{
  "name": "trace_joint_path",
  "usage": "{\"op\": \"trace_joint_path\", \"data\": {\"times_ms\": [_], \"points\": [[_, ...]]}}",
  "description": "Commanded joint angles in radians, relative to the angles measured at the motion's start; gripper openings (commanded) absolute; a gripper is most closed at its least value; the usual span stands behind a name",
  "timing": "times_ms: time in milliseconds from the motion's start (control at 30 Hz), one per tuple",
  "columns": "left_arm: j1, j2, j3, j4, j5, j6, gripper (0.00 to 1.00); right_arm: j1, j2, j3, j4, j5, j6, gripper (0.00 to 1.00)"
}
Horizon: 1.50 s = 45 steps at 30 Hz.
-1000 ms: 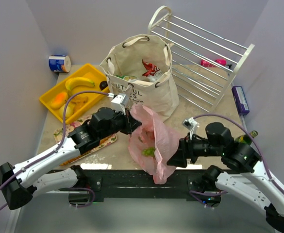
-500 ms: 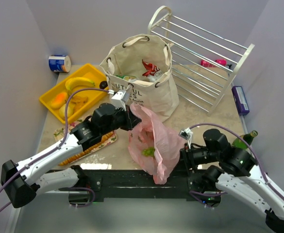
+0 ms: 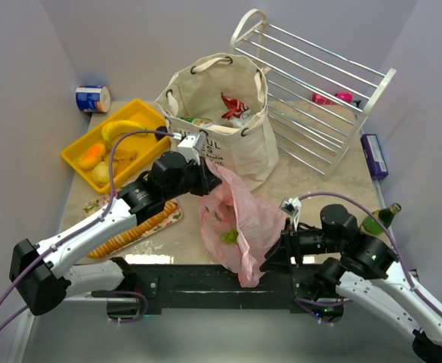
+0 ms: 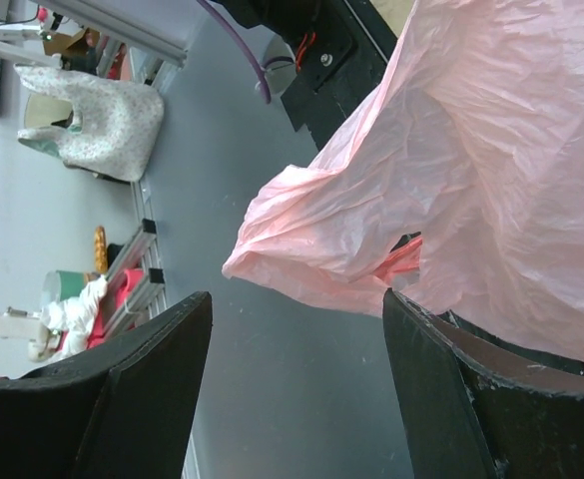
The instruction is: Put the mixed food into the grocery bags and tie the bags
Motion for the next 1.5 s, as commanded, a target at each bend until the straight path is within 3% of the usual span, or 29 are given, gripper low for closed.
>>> {"op": "trace_joint_path", "data": {"times_ms": [0,233,333,467,733,933,1100,1367,1400,1467], "points": [[0.025,0.018,0.053,0.026,0.021,0.011,0.00,0.023,0.008,-0.019,0.095,0.005,-0.011,0.73],[0.056,0.029,0.051,0.043,0.030,0.008,0.00,0.094,0.008,-0.054,0.167,0.054,-0.007,0.74],[0.071,0.025,0.050,0.043,0.036,0.011,0.00,0.195,0.083,-0.060,0.248,0.141,0.001,0.74],[0.082,0.011,0.050,0.034,0.053,0.016,0.00,0.423,0.158,-0.063,0.314,0.339,0.030,0.75],[0.110,0.005,0.067,0.002,0.074,0.048,0.00,0.628,0.193,-0.074,0.432,0.579,0.098,0.75],[0.139,0.002,0.070,0.002,0.103,0.056,0.00,0.852,0.368,-0.033,0.417,0.772,0.119,0.74],[0.146,-0.003,0.070,-0.001,0.117,0.060,0.00,0.890,0.382,-0.005,0.343,0.976,0.160,0.76],[0.151,-0.018,0.071,-0.024,0.120,0.071,0.00,0.916,0.434,-0.029,0.302,1.126,0.176,0.75],[0.154,-0.021,0.071,-0.024,0.119,0.073,0.00,0.916,0.445,-0.028,0.303,1.134,0.174,0.75],[0.154,-0.028,0.070,-0.029,0.119,0.077,0.00,0.916,0.472,-0.011,0.284,1.168,0.168,0.64]]}}
